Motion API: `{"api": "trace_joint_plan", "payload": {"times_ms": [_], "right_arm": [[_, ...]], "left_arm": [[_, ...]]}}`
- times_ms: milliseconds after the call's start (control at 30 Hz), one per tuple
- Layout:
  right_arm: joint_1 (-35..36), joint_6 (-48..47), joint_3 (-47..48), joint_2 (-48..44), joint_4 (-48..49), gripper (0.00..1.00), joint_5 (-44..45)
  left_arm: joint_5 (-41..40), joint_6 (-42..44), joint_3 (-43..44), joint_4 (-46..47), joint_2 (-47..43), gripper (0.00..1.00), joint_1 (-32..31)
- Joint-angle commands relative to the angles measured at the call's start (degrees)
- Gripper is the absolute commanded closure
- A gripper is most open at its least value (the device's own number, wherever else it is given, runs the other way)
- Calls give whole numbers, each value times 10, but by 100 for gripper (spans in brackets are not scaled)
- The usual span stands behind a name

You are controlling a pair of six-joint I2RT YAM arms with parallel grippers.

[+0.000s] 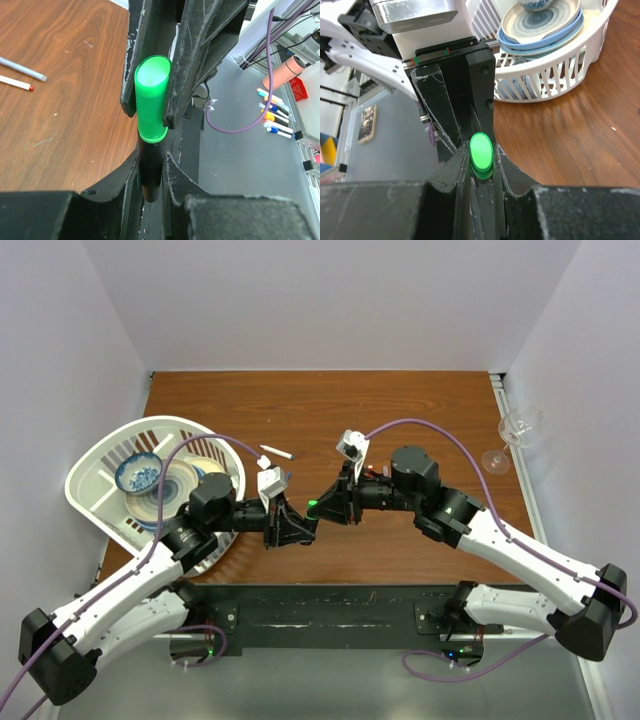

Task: Insert the pens into the pen caps

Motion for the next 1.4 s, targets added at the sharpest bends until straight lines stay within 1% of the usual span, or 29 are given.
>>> {"api": "trace_joint_plan", "payload": {"times_ms": [0, 67, 167, 267, 367, 467, 567, 600, 633, 700, 767, 800, 967, 1033, 1167, 1200, 1267, 1367], "right_arm": [[26, -20, -24, 21, -157, 100, -100], [29, -4, -41, 20, -134, 100, -95], [40, 27, -67, 23, -95, 100, -111], [44, 24, -82, 31, -100, 100, -111], [45, 44, -95, 44, -86, 100, -132], [47, 50, -96, 49, -94, 100, -133], [47, 58, -85, 48, -105, 100, -116], [47, 65, -74, 45, -104, 100, -103], [47, 73, -66, 41, -102, 97, -93], [47, 96, -40, 38, -100, 88, -52], [47, 111, -21, 33, -98, 84, -18], [47, 114, -4, 31, -97, 81, 12], [41, 110, 49, 26, -105, 62, 77], [38, 106, 67, 22, -104, 56, 97], [34, 95, 106, 16, -105, 50, 126], [34, 93, 120, 11, -103, 47, 129], [34, 78, 128, 4, -102, 42, 138], [34, 61, 117, -16, -91, 40, 151]], "left_arm": [[-69, 17, 59, 128, 2, 100, 11], [-78, 18, 58, 134, 3, 100, 12], [-85, 19, 58, 150, 9, 100, 14], [-89, 27, 57, 159, 11, 100, 22], [-85, 27, 50, 171, 12, 100, 39], [-83, 30, 45, 181, 11, 100, 45], [-82, 22, 41, 200, 9, 100, 47], [-71, 12, 36, 209, 7, 100, 47], [-67, 9, 34, 215, 7, 100, 46], [-56, 4, 29, 222, 6, 100, 46], [-50, 2, 26, 220, 4, 100, 46], [-45, 0, 22, 219, 0, 100, 46], [-37, 5, 17, 191, -22, 100, 46], [-32, 11, 18, 177, -29, 100, 46], [-39, 15, 13, 155, -52, 100, 46], [-44, 7, 9, 159, -56, 100, 46], [-51, -6, 4, 170, -66, 100, 46], [-65, -34, 4, 186, -79, 100, 46]]}}
